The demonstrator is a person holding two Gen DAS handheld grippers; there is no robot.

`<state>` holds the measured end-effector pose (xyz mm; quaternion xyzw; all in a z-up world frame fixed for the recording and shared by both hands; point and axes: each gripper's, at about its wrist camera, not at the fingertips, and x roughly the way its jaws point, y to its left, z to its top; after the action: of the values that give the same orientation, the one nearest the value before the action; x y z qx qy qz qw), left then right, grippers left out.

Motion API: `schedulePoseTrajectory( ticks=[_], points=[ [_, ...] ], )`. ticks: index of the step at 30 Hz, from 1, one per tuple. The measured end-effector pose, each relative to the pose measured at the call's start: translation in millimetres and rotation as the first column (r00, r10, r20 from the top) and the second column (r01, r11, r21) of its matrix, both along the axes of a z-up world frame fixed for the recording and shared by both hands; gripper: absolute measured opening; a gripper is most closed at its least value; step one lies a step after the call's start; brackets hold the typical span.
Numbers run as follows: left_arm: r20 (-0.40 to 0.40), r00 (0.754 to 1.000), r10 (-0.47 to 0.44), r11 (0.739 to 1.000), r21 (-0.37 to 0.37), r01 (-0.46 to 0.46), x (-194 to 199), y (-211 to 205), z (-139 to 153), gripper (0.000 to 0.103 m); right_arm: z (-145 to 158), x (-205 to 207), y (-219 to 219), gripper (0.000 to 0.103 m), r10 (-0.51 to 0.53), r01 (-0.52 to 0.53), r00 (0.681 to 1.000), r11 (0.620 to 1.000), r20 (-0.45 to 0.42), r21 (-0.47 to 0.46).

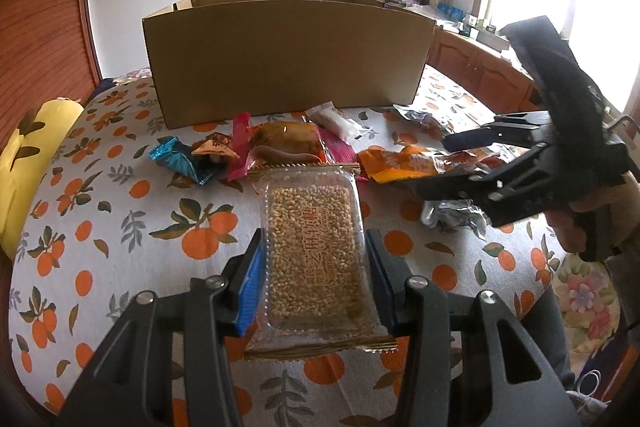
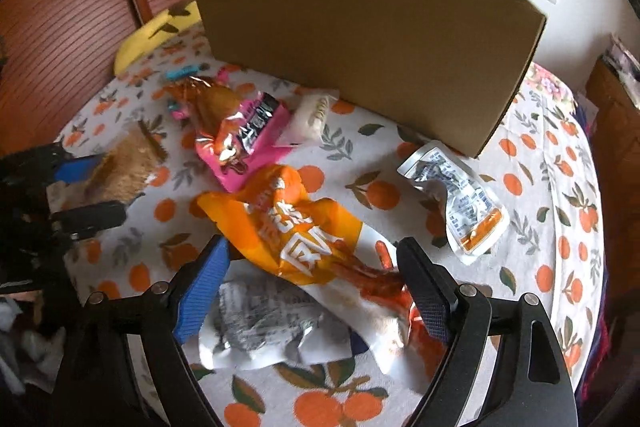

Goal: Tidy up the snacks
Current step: 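Grasp the orange spicy-strip packet with the right gripper, then carry the rice-cake pack and orange packet into the box and release both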

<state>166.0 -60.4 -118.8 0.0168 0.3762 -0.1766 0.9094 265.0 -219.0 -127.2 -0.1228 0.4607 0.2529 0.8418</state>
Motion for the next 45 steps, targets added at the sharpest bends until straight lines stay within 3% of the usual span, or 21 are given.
schedulePoseTrajectory(
  ticks=[7, 12, 18, 22, 23, 25, 45],
  points=[
    [-0.004, 1.0, -0.002, 1.0, -0.006, 0.002, -1, 2, -2, 0.046, -4, 19, -10, 0.083, -0.067, 0.069, 0.996, 0.996, -0.053, 0.056],
    [-0.006, 1.0, -0.003, 1.0, -0.008, 0.003, -1, 4, -3, 0.046, -1, 23, -14, 0.068, -0.078, 0.082, 0.995, 0.994, -0.058, 0.075],
    [-0.005, 1.0, -0.007, 1.0, -0.004, 0.007, -2, 3, -4, 0.046, 8, 16, -8, 0.039, -0.046, 0.048, 0.998, 0.997, -0.032, 0.056],
    [-0.004, 1.0, -0.008, 1.0, -0.005, 0.008, -2, 3, -4, 0.046, 12, 13, -2, 0.033, -0.045, 0.045, 0.999, 0.999, 0.003, 0.015],
    [-0.003, 1.0, -0.01, 1.0, -0.005, 0.01, -3, 2, -3, 0.046, 14, 13, -2, 0.026, -0.049, 0.049, 0.999, 0.999, 0.015, 0.011],
    [-0.002, 1.0, -0.01, 1.0, -0.004, 0.01, -3, 3, -3, 0.046, 18, 13, -3, 0.022, -0.061, 0.062, 0.997, 0.998, 0.035, -0.001],
    [0.04, 0.999, -0.004, 1.0, -0.019, 0.005, -8, 4, 13, 0.046, 55, -11, -19, 0.021, -0.086, 0.081, 0.987, 0.996, 0.135, 0.047]
  ],
)
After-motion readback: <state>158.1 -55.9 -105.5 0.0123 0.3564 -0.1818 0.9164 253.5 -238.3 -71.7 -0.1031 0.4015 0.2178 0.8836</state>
